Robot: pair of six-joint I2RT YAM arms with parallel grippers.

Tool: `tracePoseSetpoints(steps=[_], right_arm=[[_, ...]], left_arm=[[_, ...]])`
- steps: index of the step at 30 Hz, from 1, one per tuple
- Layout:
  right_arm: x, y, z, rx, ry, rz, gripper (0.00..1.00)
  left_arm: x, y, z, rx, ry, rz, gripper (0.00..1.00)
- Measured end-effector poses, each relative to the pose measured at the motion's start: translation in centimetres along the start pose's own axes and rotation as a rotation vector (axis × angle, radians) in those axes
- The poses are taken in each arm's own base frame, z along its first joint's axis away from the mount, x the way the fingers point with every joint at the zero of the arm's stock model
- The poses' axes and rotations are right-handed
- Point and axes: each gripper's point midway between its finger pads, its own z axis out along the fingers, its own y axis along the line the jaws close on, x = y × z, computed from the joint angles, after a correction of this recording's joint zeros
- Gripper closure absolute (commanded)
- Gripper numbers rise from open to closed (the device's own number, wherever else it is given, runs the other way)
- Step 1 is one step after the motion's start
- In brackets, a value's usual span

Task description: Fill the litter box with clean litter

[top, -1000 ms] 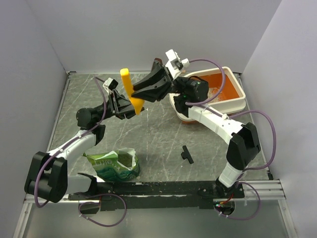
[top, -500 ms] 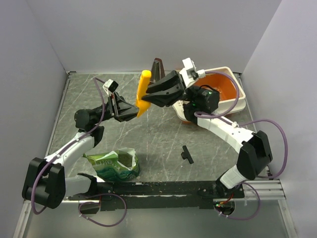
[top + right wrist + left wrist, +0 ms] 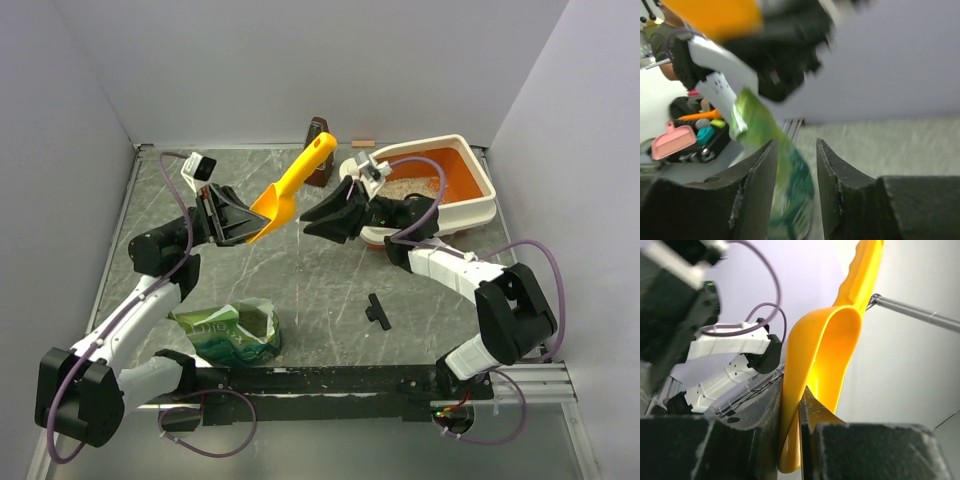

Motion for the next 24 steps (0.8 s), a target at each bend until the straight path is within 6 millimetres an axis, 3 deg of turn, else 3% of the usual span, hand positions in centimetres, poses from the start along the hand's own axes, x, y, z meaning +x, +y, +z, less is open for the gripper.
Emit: tracePoseSetpoints(steps=[3,10,16,19,24], right_arm=[[3.2,-1.3,-2.1,0.050,0.065,0.106,0.49],[5.2,-3.1,-6.0,0.147,0.097,0.188,0.38],[6.2,-6.6,-8.7,0.260,0.103,0.226,0.35],[7.1,-8.6,-9.2,0.337,0.138,0.271,0.31],[6.8,-13.2,-9.9,0.547,0.203,0.282,0.28]], left_arm=[[-0.1,-1.0,0.3,0.027,0.000,0.057,0.99],[-0.7,-1.7,1.1,0.006,0.007,0.198,0.99],[-2.4,-1.7,2.2,-0.171,0.009,0.426,0.99],[-3.0,-0.9,1.7,-0.270,0.014,0.528,0.99],[-3.2,3.3,-0.5,-0.456,0.033,0.582,0.99]])
